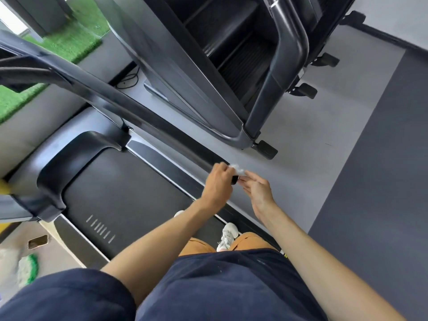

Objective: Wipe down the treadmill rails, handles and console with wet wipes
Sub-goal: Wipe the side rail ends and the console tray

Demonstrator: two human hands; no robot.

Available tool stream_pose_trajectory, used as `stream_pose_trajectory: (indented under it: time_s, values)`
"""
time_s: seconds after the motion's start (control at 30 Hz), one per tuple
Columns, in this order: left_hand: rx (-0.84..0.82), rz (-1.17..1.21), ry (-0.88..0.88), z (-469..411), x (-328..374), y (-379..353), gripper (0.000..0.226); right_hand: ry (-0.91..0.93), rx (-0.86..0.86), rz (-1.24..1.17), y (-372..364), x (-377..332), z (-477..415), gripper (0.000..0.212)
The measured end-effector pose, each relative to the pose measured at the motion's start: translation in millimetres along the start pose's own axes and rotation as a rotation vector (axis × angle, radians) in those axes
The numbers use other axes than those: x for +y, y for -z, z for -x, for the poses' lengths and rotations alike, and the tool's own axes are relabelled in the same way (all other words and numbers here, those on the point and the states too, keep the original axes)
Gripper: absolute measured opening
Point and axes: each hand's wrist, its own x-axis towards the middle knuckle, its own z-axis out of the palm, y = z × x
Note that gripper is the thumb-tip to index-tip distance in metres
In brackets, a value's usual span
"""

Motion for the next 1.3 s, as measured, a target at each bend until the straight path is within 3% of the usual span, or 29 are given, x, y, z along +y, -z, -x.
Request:
stream_pose_trajectory:
  time_s: [0.1,0.17,0.23,0.33,0.47,0.53,0.6,0.7,0.77,0.83,1.0,1.03,1.1,1.17,1.23,1.3]
  values:
    - [0.062,0.039,-0.068,0,-2,14,0.031,-0.014,-0.002,-0.006,0,1,1,0.043]
    - [0.237,0.023,0.048,-16,-15,38,0.037,-0.025,-0.01,0.0,1,2,1,0.052]
    - [0.299,-0.042,0.18,-30,-29,54,0.038,-0.031,-0.021,0.017,1,3,3,0.055]
    - [0.206,-0.09,0.201,-24,-31,41,0.036,-0.022,-0.019,0.009,0,2,3,0.055]
    - [-0.01,-0.022,-0.068,10,-3,-5,0.035,-0.024,-0.004,-0.031,1,3,1,0.054]
    - [-0.01,0.017,-0.128,9,0,0,0.031,-0.032,0.003,-0.053,1,2,3,0.054]
    - [0.149,0.062,-0.01,-8,-9,20,0.025,-0.034,-0.01,-0.077,2,-1,6,0.056]
    - [0.281,-0.017,0.227,-42,-32,47,0.039,-0.037,-0.045,-0.1,2,-1,8,0.054]
    - [0.226,-0.059,0.271,-48,-36,44,0.04,-0.032,-0.048,-0.14,2,1,8,0.051]
    - [0.121,-0.095,0.197,-36,-19,26,0.031,-0.033,-0.037,-0.192,3,2,7,0.046]
    - [-0.226,-0.102,-0.285,12,14,-11,0.032,-0.055,0.08,-0.212,15,10,-1,0.041]
    - [-0.234,-0.116,-0.353,15,12,-3,0.035,-0.061,0.1,-0.2,18,9,-2,0.041]
    - [-0.13,-0.104,-0.316,2,1,18,0.039,-0.063,0.111,-0.195,24,9,-6,0.043]
    - [0.039,-0.122,-0.135,-25,-9,32,0.042,-0.082,0.091,-0.206,25,9,-8,0.043]
    - [0.037,-0.173,-0.04,-40,-13,31,0.041,-0.094,0.057,-0.23,22,8,-6,0.043]
    - [-0.049,-0.183,-0.085,-33,-5,17,0.033,-0.083,0.034,-0.221,17,9,-5,0.043]
